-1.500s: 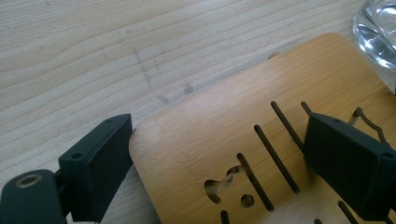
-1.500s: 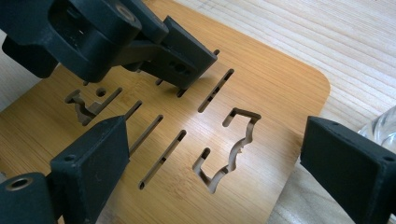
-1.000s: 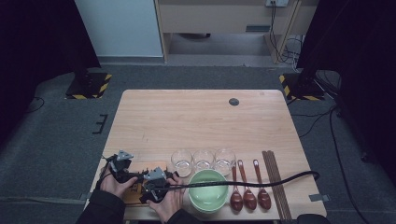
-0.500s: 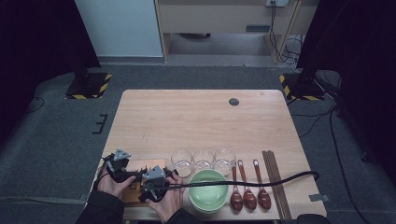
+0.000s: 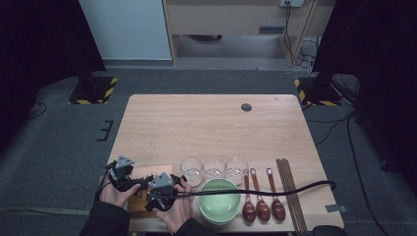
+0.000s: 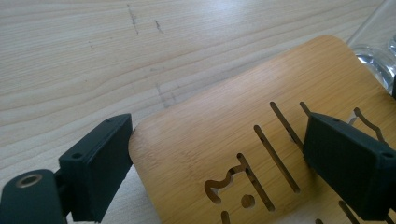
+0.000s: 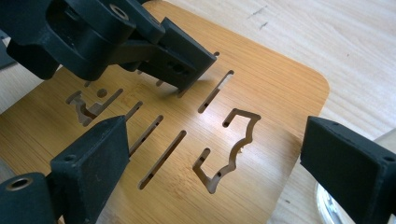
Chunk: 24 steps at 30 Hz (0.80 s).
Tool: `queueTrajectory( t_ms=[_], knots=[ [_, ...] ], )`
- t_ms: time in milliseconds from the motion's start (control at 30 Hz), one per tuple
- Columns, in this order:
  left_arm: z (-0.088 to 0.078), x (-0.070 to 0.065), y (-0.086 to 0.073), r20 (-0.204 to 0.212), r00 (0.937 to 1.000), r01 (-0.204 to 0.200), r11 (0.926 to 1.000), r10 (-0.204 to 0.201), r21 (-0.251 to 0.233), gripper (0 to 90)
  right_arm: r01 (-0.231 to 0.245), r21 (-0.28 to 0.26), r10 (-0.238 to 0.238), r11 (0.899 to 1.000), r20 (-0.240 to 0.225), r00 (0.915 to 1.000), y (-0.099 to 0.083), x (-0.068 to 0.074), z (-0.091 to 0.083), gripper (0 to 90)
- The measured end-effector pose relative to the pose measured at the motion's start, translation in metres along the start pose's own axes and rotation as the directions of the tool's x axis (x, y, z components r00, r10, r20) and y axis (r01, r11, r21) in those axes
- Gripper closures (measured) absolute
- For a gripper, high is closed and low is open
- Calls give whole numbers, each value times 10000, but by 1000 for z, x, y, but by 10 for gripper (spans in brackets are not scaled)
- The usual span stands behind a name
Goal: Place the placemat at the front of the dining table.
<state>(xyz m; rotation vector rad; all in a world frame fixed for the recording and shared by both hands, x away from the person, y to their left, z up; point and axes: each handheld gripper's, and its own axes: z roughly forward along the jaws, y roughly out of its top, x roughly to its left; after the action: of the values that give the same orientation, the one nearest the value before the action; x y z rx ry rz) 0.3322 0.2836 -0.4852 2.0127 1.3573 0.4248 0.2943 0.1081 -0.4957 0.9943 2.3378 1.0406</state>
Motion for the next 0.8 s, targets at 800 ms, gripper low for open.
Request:
queueTrajectory(
  t_ms=[800],
  knots=[
    [-10, 2, 6, 50, 9997, 240, 9988, -238, -426, 90, 163, -473, -169, 9987, -139, 9998, 9, -4, -8, 83]
  ],
)
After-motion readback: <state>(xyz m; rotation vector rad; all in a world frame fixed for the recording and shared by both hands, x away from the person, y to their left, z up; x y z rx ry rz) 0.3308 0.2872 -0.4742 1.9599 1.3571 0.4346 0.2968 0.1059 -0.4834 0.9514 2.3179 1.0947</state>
